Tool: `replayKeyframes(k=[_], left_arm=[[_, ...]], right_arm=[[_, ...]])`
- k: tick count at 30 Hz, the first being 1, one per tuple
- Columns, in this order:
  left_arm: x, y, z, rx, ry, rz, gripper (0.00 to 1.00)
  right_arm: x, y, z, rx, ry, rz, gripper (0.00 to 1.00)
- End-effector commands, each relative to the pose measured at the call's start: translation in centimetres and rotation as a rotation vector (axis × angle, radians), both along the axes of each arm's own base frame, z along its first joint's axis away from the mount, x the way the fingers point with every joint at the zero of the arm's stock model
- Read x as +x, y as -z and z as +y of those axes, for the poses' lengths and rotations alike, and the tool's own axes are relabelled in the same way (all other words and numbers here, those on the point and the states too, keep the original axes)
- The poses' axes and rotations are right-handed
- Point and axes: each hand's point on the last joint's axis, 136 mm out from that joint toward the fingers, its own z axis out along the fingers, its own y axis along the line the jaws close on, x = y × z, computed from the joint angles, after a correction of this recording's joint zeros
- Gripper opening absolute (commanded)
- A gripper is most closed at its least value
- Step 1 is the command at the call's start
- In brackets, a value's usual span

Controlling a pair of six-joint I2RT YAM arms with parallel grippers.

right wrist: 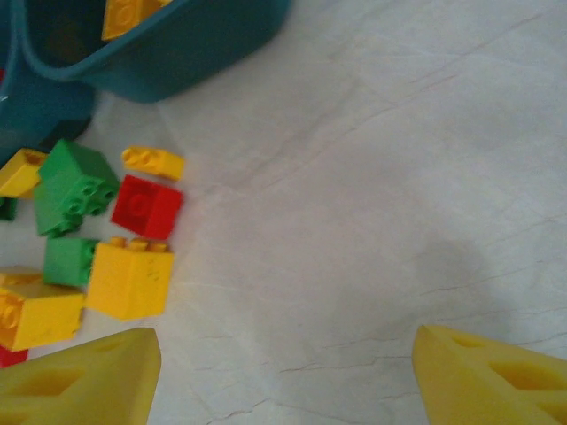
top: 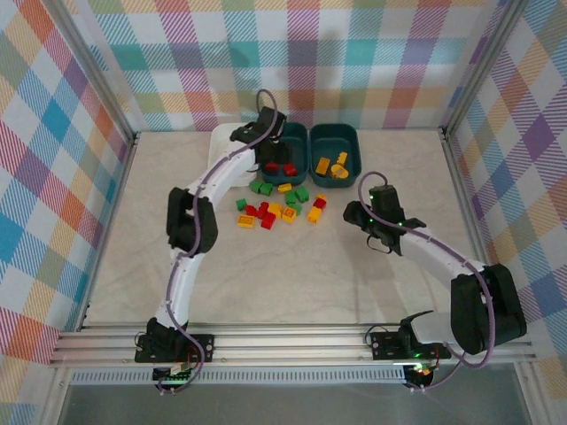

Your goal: Sort the legos into containers by color

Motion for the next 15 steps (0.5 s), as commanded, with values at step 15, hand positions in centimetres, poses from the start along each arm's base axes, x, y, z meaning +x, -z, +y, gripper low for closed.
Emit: replayKeyframes(k=[15], left_arm=[[-15.7,3.6,17.4,-0.123,-0.576,0.071,0.88]], right_arm=[[4.2,3.7,11.7,-0.007,-0.086,0.177,0.78]])
